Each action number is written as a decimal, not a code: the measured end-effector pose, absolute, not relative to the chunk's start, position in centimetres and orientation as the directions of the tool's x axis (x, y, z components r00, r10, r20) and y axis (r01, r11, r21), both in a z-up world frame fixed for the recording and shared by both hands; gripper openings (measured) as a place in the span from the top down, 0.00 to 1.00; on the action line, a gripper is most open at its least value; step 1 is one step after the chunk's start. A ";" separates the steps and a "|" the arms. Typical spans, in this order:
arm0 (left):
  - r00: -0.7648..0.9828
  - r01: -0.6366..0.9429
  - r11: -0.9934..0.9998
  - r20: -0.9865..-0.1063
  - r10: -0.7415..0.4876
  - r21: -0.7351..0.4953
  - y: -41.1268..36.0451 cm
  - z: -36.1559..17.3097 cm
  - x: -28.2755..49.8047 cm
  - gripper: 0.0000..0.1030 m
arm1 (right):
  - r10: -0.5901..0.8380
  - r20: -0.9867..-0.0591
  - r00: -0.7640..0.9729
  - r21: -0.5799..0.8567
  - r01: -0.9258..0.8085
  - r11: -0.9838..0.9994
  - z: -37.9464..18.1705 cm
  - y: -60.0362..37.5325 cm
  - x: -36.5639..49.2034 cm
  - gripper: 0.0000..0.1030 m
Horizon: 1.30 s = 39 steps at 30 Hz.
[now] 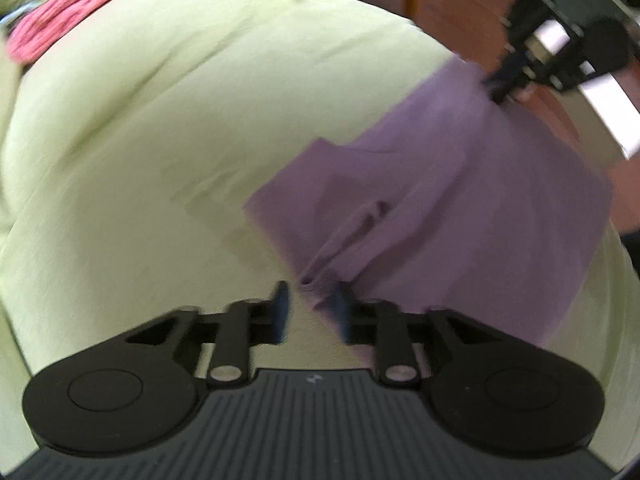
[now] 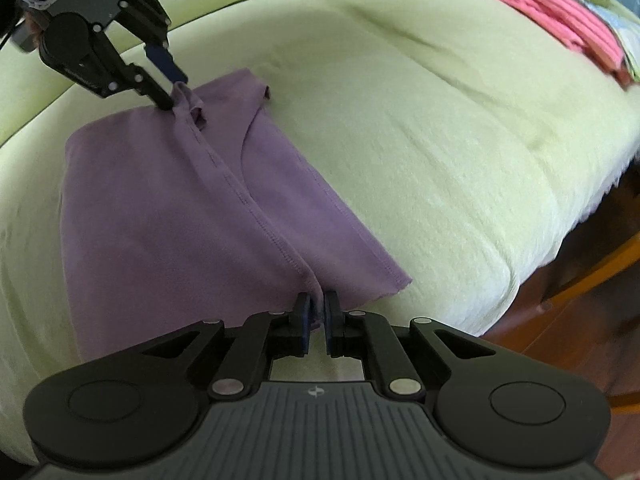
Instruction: Fold clothes
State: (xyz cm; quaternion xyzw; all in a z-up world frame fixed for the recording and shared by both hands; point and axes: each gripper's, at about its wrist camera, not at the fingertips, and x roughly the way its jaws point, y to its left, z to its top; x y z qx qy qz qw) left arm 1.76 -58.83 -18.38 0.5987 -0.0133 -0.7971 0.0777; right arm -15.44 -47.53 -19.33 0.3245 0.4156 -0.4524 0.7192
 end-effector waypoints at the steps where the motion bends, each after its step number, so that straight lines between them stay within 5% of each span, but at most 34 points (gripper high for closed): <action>1: -0.281 0.084 -0.989 -0.949 -0.143 0.124 -58.5 -18.2 1.8 0.98 | -0.384 -0.891 0.241 0.077 0.915 0.396 -19.2 -47.6 -15.3 1.00; 15: -0.398 0.189 -0.978 -0.904 -0.158 0.088 -61.9 -17.1 1.4 0.98 | -0.471 -0.867 0.162 0.010 0.951 0.308 -17.8 -48.8 -17.8 1.00; 34: -0.395 0.224 -0.972 -0.905 -0.159 0.073 -63.8 -18.4 0.9 0.96 | -0.407 -0.884 0.230 0.143 0.962 0.234 -19.3 -50.3 -20.2 1.00; 36: -0.392 0.232 -0.970 -0.905 -0.165 0.076 -63.8 -18.6 0.7 0.96 | -0.383 -0.897 0.222 0.140 0.963 0.231 -19.3 -50.9 -20.0 0.89; 38: -0.397 0.252 -0.965 -0.903 -0.167 0.067 -63.8 -18.7 0.8 0.96 | -0.413 -0.894 0.173 0.091 0.973 0.212 -18.1 -51.2 -19.8 0.64; 39: -0.400 0.260 -0.963 -0.901 -0.169 0.066 -63.8 -18.6 0.9 0.96 | -0.439 -0.882 0.170 0.081 0.974 0.213 -17.3 -51.3 -19.6 0.64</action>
